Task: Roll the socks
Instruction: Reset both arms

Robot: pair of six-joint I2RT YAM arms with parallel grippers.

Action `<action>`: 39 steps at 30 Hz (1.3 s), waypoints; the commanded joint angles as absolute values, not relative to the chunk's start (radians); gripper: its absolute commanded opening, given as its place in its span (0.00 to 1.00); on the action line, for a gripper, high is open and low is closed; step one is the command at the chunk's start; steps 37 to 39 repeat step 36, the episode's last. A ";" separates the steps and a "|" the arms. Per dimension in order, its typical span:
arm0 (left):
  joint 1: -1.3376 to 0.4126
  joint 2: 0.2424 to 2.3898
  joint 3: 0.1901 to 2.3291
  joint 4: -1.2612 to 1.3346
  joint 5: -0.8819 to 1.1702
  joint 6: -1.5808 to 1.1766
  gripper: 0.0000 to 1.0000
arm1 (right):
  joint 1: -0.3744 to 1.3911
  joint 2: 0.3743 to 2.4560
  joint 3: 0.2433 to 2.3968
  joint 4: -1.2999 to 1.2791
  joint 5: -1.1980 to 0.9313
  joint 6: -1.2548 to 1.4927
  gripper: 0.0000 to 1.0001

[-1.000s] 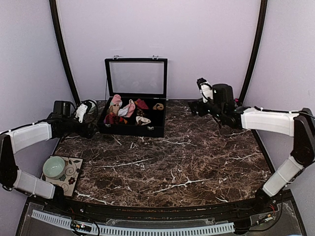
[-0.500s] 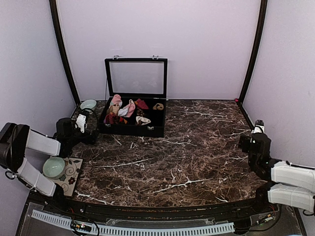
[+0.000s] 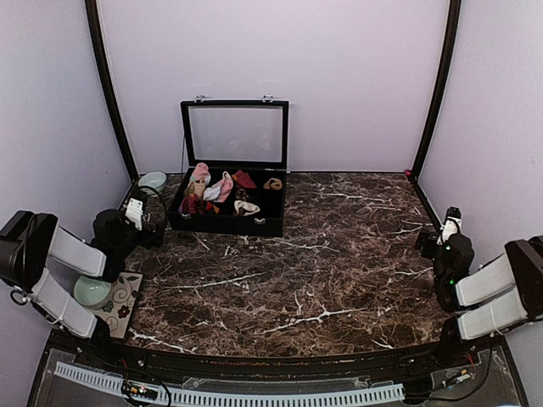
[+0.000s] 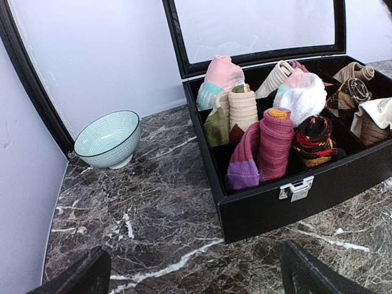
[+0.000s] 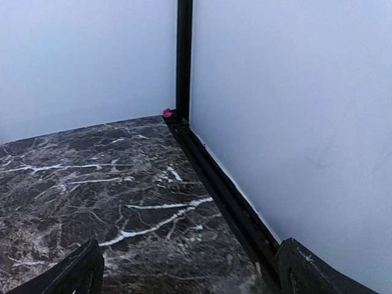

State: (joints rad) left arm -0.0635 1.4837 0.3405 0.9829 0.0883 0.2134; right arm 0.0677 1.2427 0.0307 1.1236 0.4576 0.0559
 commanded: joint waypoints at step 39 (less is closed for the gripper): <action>-0.014 1.570 0.252 1.295 -0.026 0.100 0.99 | -0.022 1.531 0.236 1.262 0.094 0.049 1.00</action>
